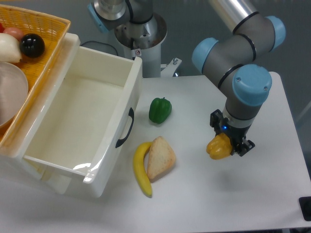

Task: Pick up the yellow pepper
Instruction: 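Lift the yellow pepper up off the table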

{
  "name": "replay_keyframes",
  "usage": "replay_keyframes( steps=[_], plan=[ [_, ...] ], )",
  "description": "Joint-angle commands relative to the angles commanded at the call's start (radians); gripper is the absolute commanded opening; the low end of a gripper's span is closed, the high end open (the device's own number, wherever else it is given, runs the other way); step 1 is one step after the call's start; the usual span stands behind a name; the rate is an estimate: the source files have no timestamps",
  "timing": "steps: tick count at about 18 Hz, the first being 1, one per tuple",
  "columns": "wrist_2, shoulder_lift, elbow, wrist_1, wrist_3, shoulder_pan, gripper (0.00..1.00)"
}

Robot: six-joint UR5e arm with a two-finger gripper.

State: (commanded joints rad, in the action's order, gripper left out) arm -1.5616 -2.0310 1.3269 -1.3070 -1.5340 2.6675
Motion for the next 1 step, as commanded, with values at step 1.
replay_keyframes(
  steps=[1],
  plan=[
    [-0.005, -0.001, -0.002, 0.002, -0.002, 0.002, 0.25]
  ],
)
